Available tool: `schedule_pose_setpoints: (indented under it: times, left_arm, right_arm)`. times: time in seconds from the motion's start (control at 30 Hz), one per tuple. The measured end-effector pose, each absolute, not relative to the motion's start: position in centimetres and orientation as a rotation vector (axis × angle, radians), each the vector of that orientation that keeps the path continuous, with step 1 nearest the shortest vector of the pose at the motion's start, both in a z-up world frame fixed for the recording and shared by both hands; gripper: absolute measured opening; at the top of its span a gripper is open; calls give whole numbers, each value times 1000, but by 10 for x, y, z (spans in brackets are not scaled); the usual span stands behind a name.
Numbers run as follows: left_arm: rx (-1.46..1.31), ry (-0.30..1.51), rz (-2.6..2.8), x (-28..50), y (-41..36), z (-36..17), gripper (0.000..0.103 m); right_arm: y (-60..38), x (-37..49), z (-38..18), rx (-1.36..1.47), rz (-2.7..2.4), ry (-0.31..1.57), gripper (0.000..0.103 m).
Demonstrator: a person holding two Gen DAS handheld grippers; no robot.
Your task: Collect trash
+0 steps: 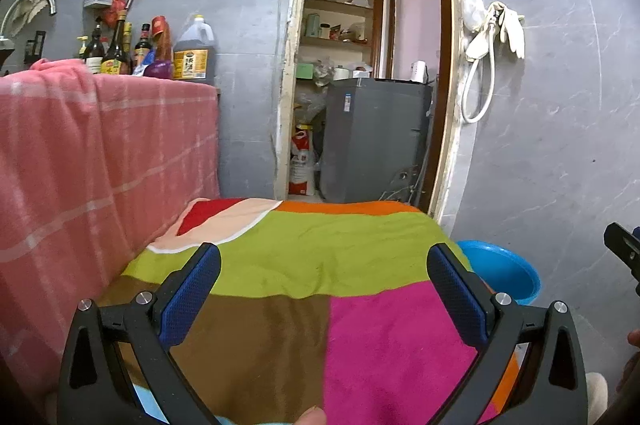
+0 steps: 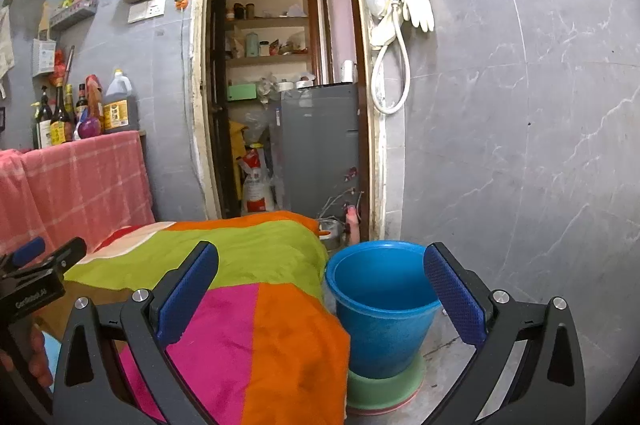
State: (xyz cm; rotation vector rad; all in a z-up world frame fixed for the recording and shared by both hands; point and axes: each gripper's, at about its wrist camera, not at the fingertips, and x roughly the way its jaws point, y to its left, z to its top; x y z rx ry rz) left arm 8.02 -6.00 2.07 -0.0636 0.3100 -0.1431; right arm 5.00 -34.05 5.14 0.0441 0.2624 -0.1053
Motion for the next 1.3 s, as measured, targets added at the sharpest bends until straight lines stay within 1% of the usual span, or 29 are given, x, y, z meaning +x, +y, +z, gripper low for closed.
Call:
schedule_pose_setpoints:
  times: [0.7, 1.3]
  left_arm:
    - [-61, 303, -86, 43, -31, -7, 101]
    - [-51, 299, -70, 39, -29, -18, 101]
  right_arm:
    - [-303, 27, 24, 13, -61, 247, 103]
    - [-299, 30, 9, 21, -58, 271, 103]
